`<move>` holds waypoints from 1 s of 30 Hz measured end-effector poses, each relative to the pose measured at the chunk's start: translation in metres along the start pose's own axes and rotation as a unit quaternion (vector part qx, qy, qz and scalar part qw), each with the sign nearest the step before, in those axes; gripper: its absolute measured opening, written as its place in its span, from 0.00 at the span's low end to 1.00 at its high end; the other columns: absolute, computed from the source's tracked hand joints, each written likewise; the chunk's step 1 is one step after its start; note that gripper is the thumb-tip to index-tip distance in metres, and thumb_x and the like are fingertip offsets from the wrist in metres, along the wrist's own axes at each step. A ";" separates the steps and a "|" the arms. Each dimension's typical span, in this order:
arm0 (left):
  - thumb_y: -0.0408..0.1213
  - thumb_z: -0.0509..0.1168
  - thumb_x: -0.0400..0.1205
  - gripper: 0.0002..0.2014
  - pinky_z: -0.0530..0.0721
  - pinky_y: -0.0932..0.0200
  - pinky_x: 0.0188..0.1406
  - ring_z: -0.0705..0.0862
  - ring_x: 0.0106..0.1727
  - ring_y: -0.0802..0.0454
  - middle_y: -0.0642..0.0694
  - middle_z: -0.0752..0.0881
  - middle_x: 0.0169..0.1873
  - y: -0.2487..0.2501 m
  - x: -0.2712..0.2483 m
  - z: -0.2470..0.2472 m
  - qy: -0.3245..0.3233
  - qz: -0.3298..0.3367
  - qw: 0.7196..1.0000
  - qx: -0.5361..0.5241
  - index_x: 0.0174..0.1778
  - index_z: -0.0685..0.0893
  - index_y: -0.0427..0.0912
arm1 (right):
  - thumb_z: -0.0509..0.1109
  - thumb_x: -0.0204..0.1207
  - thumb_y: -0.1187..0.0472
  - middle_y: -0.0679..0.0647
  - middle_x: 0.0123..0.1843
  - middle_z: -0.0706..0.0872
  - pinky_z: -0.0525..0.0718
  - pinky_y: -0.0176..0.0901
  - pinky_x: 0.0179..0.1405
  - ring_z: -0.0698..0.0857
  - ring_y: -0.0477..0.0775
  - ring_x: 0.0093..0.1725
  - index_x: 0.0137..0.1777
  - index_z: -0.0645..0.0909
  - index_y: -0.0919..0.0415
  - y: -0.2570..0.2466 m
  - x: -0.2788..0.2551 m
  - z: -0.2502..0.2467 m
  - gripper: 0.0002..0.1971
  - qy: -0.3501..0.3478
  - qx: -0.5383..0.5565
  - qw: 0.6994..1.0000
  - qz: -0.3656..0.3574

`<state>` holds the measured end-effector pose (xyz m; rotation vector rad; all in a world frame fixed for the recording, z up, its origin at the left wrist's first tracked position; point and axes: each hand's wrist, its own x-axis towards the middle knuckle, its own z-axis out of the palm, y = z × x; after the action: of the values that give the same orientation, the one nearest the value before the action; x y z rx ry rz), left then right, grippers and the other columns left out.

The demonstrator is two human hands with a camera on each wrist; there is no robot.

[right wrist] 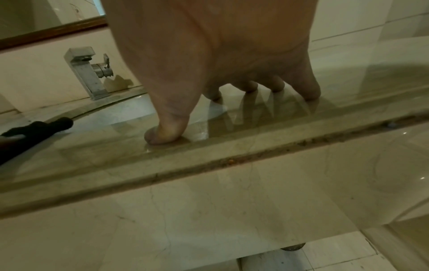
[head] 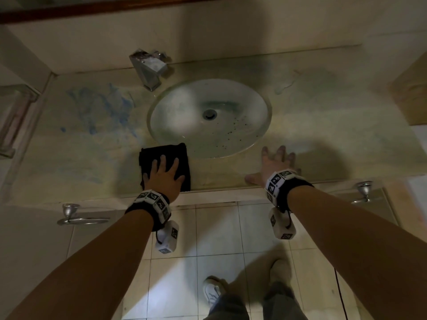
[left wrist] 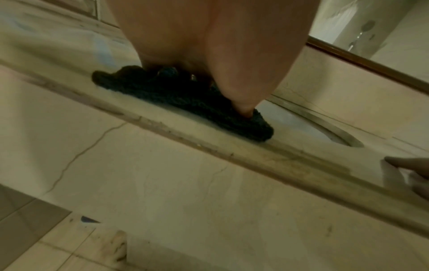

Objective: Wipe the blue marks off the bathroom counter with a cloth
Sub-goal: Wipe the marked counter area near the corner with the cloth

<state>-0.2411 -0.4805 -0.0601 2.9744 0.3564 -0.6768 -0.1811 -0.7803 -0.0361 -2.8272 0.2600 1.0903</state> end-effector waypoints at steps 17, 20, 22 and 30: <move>0.54 0.41 0.88 0.29 0.40 0.29 0.80 0.32 0.84 0.41 0.46 0.31 0.83 0.155 -0.036 0.027 -0.005 0.114 0.993 0.017 0.84 0.36 0.58 | 0.65 0.68 0.25 0.62 0.84 0.26 0.57 0.83 0.73 0.34 0.77 0.82 0.84 0.32 0.43 0.001 -0.003 -0.001 0.57 0.006 -0.009 1.000 -0.012; 0.53 0.40 0.88 0.28 0.39 0.30 0.80 0.32 0.84 0.42 0.47 0.32 0.84 0.164 -0.037 0.028 -0.003 0.119 0.993 0.009 0.84 0.38 0.59 | 0.65 0.69 0.26 0.62 0.84 0.26 0.57 0.83 0.73 0.35 0.78 0.82 0.85 0.33 0.43 0.001 0.000 0.001 0.55 0.014 -0.009 1.000 -0.014; 0.53 0.40 0.88 0.28 0.40 0.31 0.80 0.32 0.84 0.43 0.48 0.32 0.84 0.161 -0.037 0.028 0.002 0.121 0.993 0.009 0.84 0.38 0.59 | 0.65 0.69 0.25 0.62 0.84 0.26 0.57 0.83 0.72 0.34 0.78 0.82 0.84 0.33 0.42 0.001 0.002 0.003 0.55 0.016 -0.010 1.000 -0.013; 0.51 0.40 0.89 0.27 0.42 0.34 0.82 0.34 0.85 0.46 0.49 0.34 0.84 0.133 -0.037 0.025 0.013 0.129 0.992 0.008 0.84 0.39 0.59 | 0.64 0.64 0.22 0.60 0.85 0.27 0.56 0.81 0.74 0.35 0.76 0.82 0.84 0.32 0.41 0.000 -0.003 0.002 0.58 0.018 -0.019 1.000 -0.005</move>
<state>-0.2519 -0.6198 -0.0645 2.9714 -0.0330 -0.6136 -0.1847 -0.7801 -0.0357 -2.8796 0.2312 1.0555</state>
